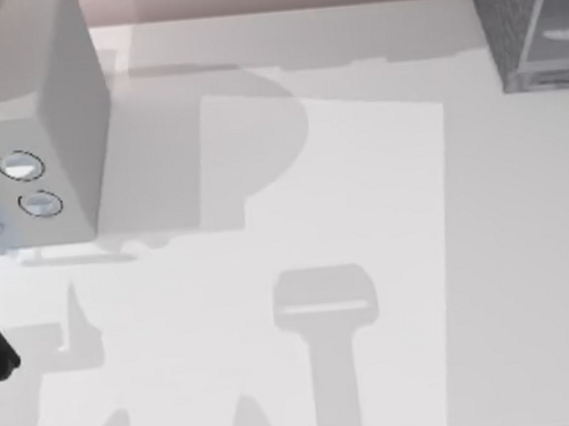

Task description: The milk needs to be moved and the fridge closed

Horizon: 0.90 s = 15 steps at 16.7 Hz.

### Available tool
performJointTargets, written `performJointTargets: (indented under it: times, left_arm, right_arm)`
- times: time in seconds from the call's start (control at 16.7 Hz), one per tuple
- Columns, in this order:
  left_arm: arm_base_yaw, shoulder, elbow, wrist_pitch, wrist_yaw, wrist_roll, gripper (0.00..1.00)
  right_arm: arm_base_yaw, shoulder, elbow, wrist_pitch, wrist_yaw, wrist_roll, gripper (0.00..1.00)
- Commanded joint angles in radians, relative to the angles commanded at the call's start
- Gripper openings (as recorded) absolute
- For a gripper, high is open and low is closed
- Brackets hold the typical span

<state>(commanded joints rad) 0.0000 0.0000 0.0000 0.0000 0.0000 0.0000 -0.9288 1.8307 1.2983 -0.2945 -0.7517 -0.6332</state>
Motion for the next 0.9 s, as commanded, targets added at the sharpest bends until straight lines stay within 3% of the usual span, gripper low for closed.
performJointTargets:
  times: [0.36,0.9]
  left_arm:
    - [0.0,0.0,0.0,0.0,0.0,0.0,1.0]
    - [0.0,0.0,0.0,0.0,0.0,0.0,1.0]
  right_arm:
    - [0.017,-0.018,-0.008,0.014,0.023,0.013,1.0]
    - [0.286,-0.082,-0.102,0.112,0.231,0.201,1.0]
